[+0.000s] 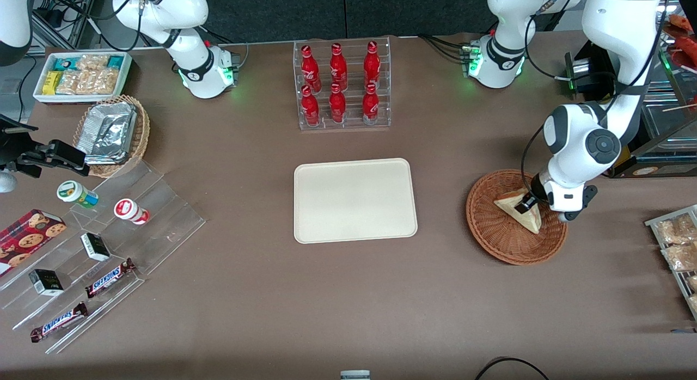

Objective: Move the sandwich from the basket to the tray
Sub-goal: 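Lower the left gripper onto the sandwich and close it, then lift the sandwich and carry it with the left gripper over the cream tray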

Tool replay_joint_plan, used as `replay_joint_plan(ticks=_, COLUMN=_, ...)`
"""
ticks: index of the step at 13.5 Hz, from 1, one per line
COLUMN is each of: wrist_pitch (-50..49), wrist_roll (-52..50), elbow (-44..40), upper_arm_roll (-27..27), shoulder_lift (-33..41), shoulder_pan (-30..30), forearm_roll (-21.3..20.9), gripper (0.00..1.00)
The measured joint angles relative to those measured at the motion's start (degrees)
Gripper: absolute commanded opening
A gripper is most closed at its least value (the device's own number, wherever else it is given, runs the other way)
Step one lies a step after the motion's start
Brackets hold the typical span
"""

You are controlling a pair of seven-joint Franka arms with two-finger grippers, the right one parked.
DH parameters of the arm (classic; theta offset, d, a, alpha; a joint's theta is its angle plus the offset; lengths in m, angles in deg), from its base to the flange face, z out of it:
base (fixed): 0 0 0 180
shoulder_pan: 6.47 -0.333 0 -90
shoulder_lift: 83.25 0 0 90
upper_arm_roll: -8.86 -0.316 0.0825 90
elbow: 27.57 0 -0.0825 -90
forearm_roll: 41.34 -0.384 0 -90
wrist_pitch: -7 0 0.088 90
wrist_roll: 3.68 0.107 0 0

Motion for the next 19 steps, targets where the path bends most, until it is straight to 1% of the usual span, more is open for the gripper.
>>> replay_joint_plan(ticks=4, wrist_pitch=0.0, wrist_roll=-3.4, elbow=-0.1, upper_arm_roll=0.1, shoulder_lift=0.0, shoulder_pan=0.0, forearm_roll=0.0, gripper=0.0)
replay_joint_plan(ticks=7, wrist_pitch=-1.6, wrist_roll=-5.1, elbow=-2.5, upper_arm_roll=0.6, shoulder_lift=0.0, shoulder_pan=0.2, forearm_roll=0.0, gripper=0.0)
replay_joint_plan(ticks=10, wrist_pitch=-14.1, wrist_roll=-5.2, elbow=-11.2, upper_arm_roll=1.0, shoulder_lift=0.1, shoulder_pan=2.2, forearm_roll=0.0, gripper=0.0)
replay_joint_plan(ticks=12, wrist_pitch=-20.7, wrist_roll=-5.2, elbow=-17.1, upper_arm_roll=1.2, shoulder_lift=0.0, shoulder_pan=5.1, forearm_roll=-0.1, gripper=0.0)
replay_joint_plan(ticks=13, wrist_pitch=-22.2, wrist_roll=-5.2, elbow=-19.0, upper_arm_roll=1.2, shoulder_lift=0.0, shoulder_pan=6.9, forearm_roll=-0.1, gripper=0.0)
replay_joint_plan(ticks=16, wrist_pitch=-22.7, wrist_roll=-5.2, elbow=-20.7, upper_arm_roll=1.5, shoulder_lift=-0.2, shoulder_pan=13.5, forearm_roll=-0.1, gripper=0.0)
replay_joint_plan(ticks=19, wrist_pitch=-22.7, wrist_roll=-3.7, elbow=-22.8, upper_arm_roll=1.8, shoulder_lift=-2.6, shoulder_pan=22.2, forearm_roll=-0.2, gripper=0.0)
